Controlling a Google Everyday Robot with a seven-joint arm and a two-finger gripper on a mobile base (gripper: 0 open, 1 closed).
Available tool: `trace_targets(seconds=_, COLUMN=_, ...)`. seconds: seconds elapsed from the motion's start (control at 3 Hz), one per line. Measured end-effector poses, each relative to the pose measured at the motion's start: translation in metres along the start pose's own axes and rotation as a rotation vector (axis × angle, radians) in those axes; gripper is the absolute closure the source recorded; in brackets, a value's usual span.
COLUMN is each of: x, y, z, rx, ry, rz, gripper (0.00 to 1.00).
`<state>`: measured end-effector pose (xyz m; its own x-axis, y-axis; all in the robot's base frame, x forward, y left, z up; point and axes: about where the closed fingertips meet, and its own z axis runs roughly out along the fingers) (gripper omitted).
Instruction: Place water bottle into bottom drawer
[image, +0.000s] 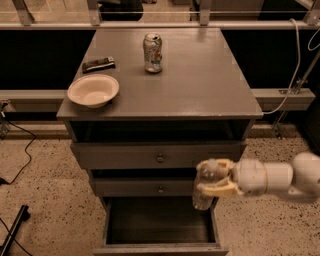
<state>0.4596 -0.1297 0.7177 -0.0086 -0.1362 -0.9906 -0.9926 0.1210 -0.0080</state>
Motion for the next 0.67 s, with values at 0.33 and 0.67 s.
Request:
trace_targets(seconds=0.33, x=0.077, y=0.034, z=0.000, rx=0.015, ry=-0.116, rz=0.020, gripper=1.00)
trace_targets(seconds=0.67, x=0.118, y=0.053, z=0.001, rx=-0.021, ry=-0.157, rz=0.013, gripper=1.00)
